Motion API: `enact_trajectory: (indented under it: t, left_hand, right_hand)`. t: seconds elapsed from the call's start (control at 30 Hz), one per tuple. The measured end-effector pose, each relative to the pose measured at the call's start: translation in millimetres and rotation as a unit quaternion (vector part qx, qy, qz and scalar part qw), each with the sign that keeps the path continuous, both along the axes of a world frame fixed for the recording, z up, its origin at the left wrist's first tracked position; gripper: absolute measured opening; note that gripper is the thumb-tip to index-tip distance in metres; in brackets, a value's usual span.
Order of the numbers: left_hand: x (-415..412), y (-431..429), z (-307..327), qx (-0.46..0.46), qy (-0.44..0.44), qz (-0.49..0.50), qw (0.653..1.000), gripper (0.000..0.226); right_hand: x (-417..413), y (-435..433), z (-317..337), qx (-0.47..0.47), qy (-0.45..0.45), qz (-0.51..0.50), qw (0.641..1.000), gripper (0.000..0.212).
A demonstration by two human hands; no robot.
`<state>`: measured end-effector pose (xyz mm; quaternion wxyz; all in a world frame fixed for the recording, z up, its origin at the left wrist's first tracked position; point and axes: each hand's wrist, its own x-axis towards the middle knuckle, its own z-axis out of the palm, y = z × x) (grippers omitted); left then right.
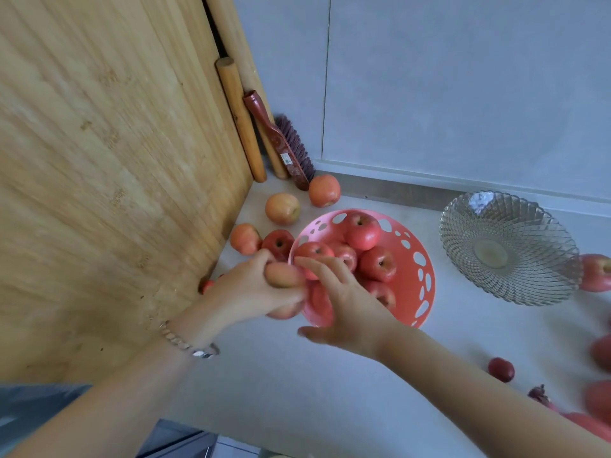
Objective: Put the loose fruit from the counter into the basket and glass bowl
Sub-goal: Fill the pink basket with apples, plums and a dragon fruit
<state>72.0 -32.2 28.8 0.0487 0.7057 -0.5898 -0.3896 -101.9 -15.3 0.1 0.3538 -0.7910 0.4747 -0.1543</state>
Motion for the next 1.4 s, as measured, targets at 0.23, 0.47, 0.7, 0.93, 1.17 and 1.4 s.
enact_trajectory:
  t: [0.23, 0.47, 0.7, 0.93, 1.17, 1.4]
  left_hand:
    - [-42, -32, -4, -0.061, 0.146, -0.119, 0.980, 0.075]
    - [-43, -68, -72, -0.161, -0.148, -0.268, 0.938, 0.077]
    - [-45, -66, -81, -0.228, -0.172, -0.255, 0.924, 0.072]
    - [-44, -48, -73, -0.207, -0.093, -0.154, 0.962, 0.068]
    - [-43, -51, -76, -0.174, -0.071, -0.161, 0.969, 0.069]
    - [-46, -55, -78, -0.125, -0.074, -0.181, 0.973, 0.105]
  right_hand:
    - [-29, -30, -7, 0.004, -0.019, -0.172, 0.985, 0.079]
    - [-60, -65, -29, 0.051, -0.043, -0.323, 0.944, 0.075]
    - [-35, -112, -27, 0.039, -0.039, -0.246, 0.968, 0.065]
    - [-18, -129, -43, 0.033, 0.124, -0.117, 0.985, 0.073]
    - [-16, -137, -59, 0.000, 0.272, -0.038, 0.962, 0.087]
    - [-20, -122, -59, -0.057, 0.284, -0.013, 0.957, 0.067]
